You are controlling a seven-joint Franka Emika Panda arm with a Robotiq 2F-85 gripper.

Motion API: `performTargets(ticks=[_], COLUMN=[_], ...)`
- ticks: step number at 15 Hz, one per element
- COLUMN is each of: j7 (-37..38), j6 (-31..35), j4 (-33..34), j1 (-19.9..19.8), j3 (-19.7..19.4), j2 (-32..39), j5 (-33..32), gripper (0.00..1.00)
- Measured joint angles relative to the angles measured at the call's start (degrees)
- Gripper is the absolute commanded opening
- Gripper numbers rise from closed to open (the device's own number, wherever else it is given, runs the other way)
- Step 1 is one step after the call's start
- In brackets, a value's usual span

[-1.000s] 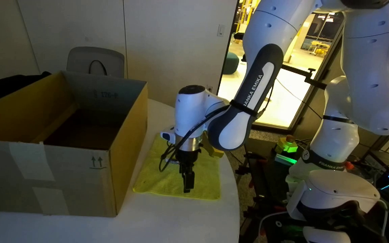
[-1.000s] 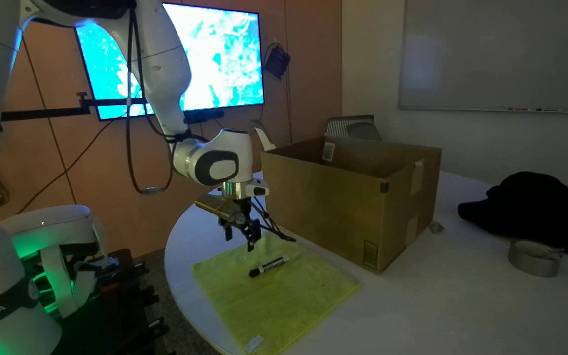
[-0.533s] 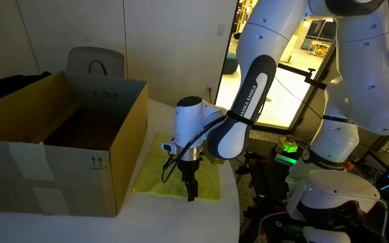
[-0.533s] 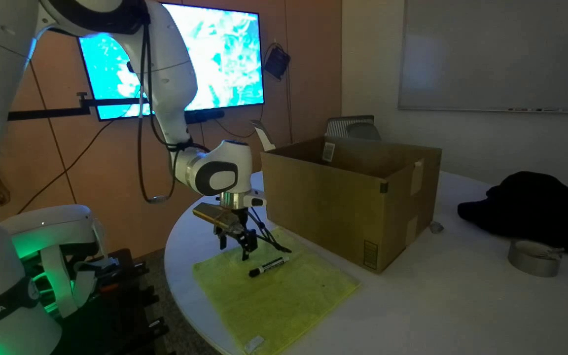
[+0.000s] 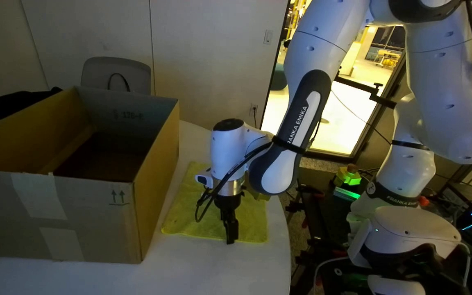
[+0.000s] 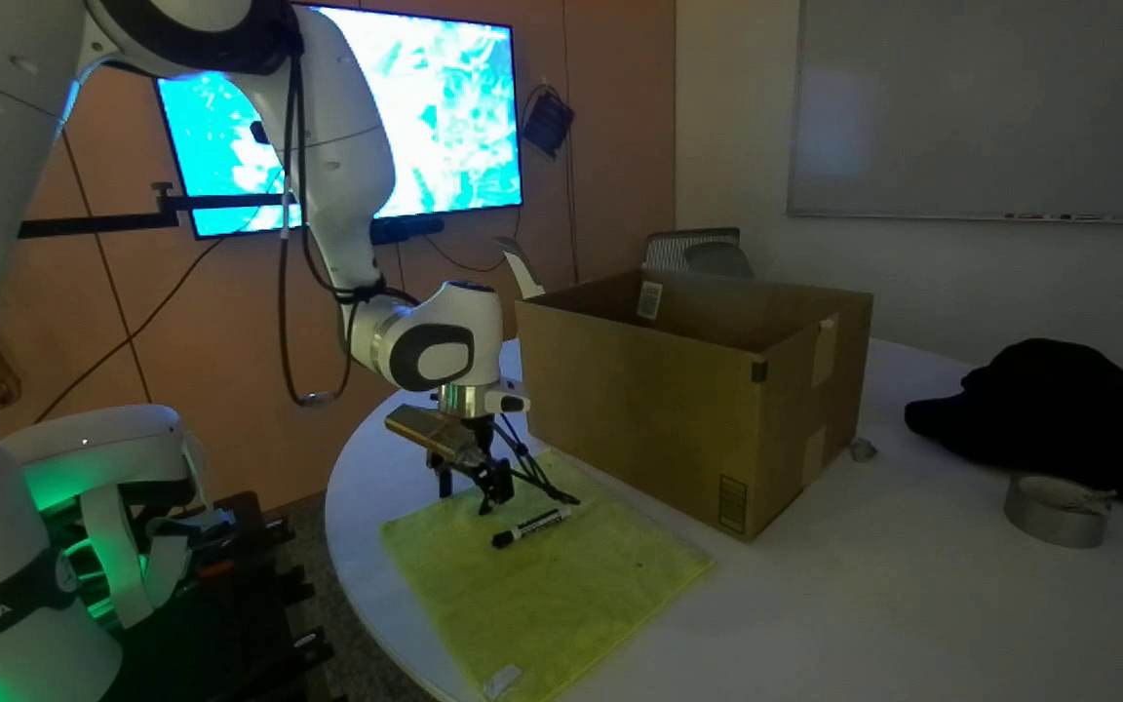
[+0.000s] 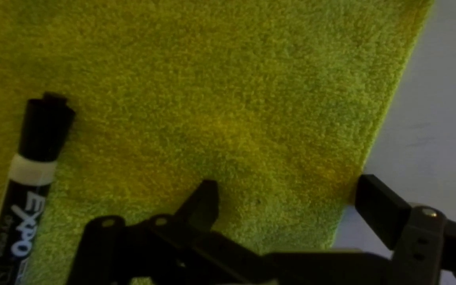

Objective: Pick up the pen, put it on the towel, fold the the towel and put it in the box.

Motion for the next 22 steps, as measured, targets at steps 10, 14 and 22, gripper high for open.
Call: performTargets(ticks=[10, 14, 22], j7=[0.0, 0.0, 0.0], j6=[-0.1, -0.1, -0.1], j4=[0.2, 0.2, -0.7], j1=[-0.3, -2.2, -10.1], j3=[-1.5, -3.0, -6.1], j2=[-3.0, -5.5, -10.7], j5=[0.0, 0.0, 5.3], gripper=[0.04, 0.11, 0.1])
